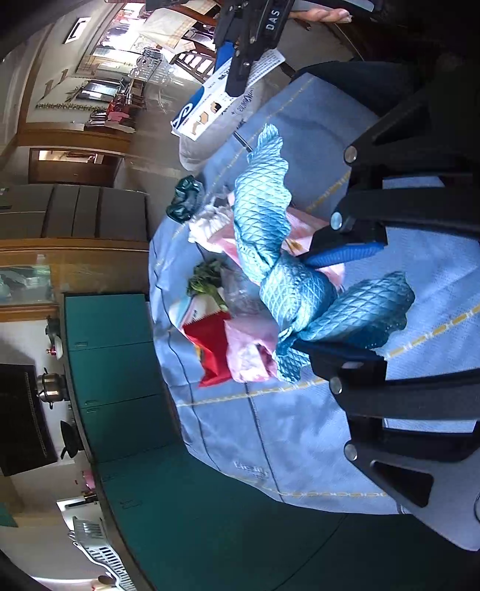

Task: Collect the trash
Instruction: 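Lift the ointment box and blue mesh cloth off the table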

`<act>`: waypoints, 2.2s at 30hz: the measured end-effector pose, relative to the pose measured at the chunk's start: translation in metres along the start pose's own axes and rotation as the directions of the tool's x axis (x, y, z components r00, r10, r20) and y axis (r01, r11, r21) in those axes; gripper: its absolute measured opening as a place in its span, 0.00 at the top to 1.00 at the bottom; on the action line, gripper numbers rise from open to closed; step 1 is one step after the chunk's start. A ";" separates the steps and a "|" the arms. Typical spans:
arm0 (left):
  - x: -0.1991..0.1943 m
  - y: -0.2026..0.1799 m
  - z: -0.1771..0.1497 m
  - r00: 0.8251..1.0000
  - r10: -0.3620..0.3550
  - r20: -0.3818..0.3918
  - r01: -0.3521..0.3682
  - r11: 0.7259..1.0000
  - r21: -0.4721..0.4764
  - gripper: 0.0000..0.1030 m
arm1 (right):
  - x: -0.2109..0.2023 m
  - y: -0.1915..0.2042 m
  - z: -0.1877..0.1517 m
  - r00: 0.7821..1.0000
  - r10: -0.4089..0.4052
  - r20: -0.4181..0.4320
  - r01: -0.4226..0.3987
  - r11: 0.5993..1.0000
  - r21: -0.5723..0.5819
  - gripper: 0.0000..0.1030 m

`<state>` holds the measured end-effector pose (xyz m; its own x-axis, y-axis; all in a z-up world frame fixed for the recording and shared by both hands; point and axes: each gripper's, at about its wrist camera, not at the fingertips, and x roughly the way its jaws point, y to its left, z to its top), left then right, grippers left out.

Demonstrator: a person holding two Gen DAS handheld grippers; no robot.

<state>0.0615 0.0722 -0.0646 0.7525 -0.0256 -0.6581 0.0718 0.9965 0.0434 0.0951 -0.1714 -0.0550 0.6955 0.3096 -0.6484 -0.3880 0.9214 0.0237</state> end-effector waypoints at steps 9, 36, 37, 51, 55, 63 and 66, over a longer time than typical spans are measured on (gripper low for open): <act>0.010 -0.031 0.007 1.000 -0.001 0.017 0.000 0.999 0.054 0.62 | -0.009 -0.017 -0.002 0.999 -0.028 0.034 0.028 0.999 0.016 0.56; 0.032 0.018 -0.053 0.989 0.078 -0.123 -0.082 0.996 -0.028 0.40 | 0.070 0.032 -0.019 0.978 -0.007 -0.209 0.020 0.998 0.063 0.41; 0.031 0.018 -0.054 0.990 0.077 -0.119 -0.081 0.996 -0.027 0.38 | 0.071 0.033 -0.019 0.978 -0.011 -0.210 0.026 0.997 0.068 0.36; 0.035 0.018 -0.054 0.994 0.035 -0.108 -0.038 0.999 -0.027 0.32 | 0.075 0.044 -0.023 0.972 -0.022 -0.233 0.037 0.998 0.058 0.35; 0.036 0.018 -0.054 0.993 0.030 -0.117 -0.034 0.999 -0.036 0.30 | 0.075 0.044 -0.024 0.971 -0.023 -0.237 0.037 0.998 0.055 0.35; 0.039 0.013 -0.056 0.992 0.031 -0.125 -0.034 0.999 -0.023 0.22 | 0.081 0.044 -0.030 0.969 0.009 -0.246 0.010 0.997 0.075 0.50; 0.042 0.013 -0.055 0.991 0.030 -0.128 -0.033 0.999 -0.024 0.22 | 0.080 0.044 -0.030 0.970 0.026 -0.243 -0.008 0.997 0.075 0.58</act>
<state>0.0580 0.0884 -0.1334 0.6642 0.0149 -0.7474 0.0311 0.9984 0.0476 0.1158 -0.1129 -0.1285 0.5173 0.2669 -0.8131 -0.3468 0.9340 0.0860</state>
